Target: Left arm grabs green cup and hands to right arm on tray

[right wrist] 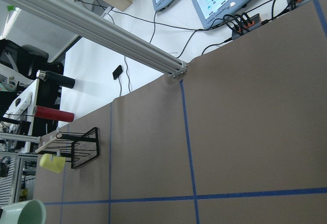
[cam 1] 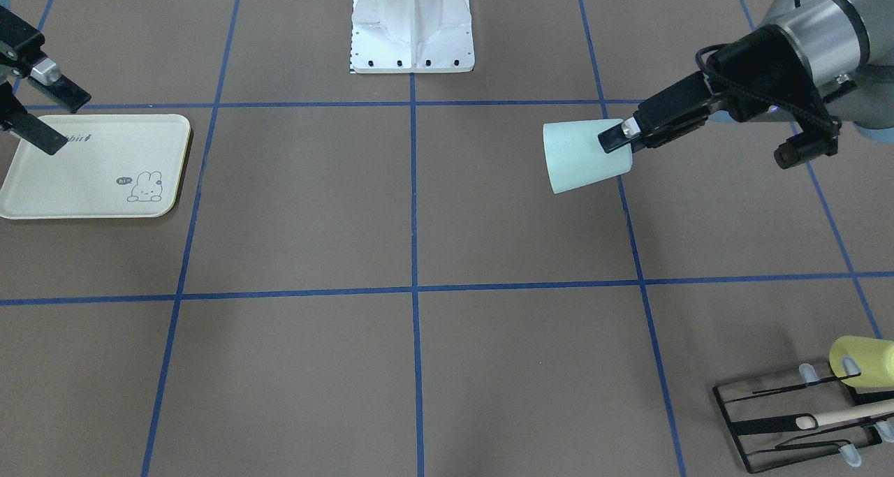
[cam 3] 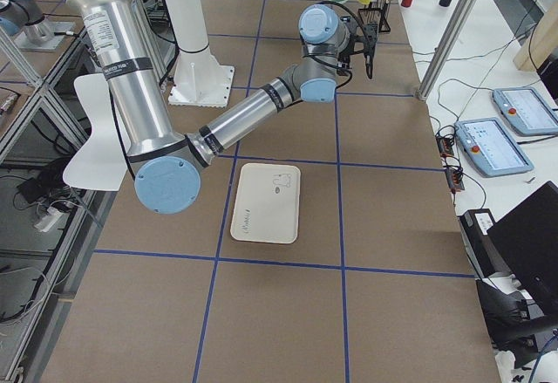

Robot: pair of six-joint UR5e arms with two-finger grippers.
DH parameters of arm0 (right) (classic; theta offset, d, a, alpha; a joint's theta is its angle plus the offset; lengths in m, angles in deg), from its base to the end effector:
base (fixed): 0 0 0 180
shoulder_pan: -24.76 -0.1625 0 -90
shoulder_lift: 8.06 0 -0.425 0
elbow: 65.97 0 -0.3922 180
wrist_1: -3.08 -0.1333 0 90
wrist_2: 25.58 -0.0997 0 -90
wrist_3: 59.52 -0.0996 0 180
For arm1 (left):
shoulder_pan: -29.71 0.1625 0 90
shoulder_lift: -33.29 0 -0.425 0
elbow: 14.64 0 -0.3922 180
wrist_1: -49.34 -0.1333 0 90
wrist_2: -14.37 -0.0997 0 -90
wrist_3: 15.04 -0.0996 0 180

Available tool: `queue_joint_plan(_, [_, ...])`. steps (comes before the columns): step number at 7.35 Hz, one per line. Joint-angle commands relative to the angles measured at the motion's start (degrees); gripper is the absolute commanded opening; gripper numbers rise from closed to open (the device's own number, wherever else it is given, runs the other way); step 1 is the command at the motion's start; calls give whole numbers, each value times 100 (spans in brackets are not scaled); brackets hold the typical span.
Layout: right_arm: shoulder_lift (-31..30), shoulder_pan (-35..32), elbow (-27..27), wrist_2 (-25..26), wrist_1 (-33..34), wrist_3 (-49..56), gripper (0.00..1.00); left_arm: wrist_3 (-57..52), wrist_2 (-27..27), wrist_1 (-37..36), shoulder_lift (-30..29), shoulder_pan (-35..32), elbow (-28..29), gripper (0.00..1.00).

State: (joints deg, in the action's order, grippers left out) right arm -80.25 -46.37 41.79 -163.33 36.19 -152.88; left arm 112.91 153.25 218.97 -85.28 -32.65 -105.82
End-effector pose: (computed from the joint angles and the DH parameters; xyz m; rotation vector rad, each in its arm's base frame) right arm -0.1091 -0.5034 0.2365 0.3046 -1.5808 0.3371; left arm 0.2140 -0.5342 0.2253 -0.1780 1.8032 -0.4358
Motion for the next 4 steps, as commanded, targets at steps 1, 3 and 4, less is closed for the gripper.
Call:
queue_joint_plan(1, [4, 343, -1, 29, -811, -523, 100, 631, -167, 9, 0, 276, -459, 0])
queue_joint_plan(3, [13, 634, 8, 37, -1602, -1251, 100, 1317, -508, 358, 0, 583, -715, 0])
queue_joint_plan(4, [21, 748, 8, 46, -1919, -1542, 100, 1703, -893, 656, 0, 845, -821, 0])
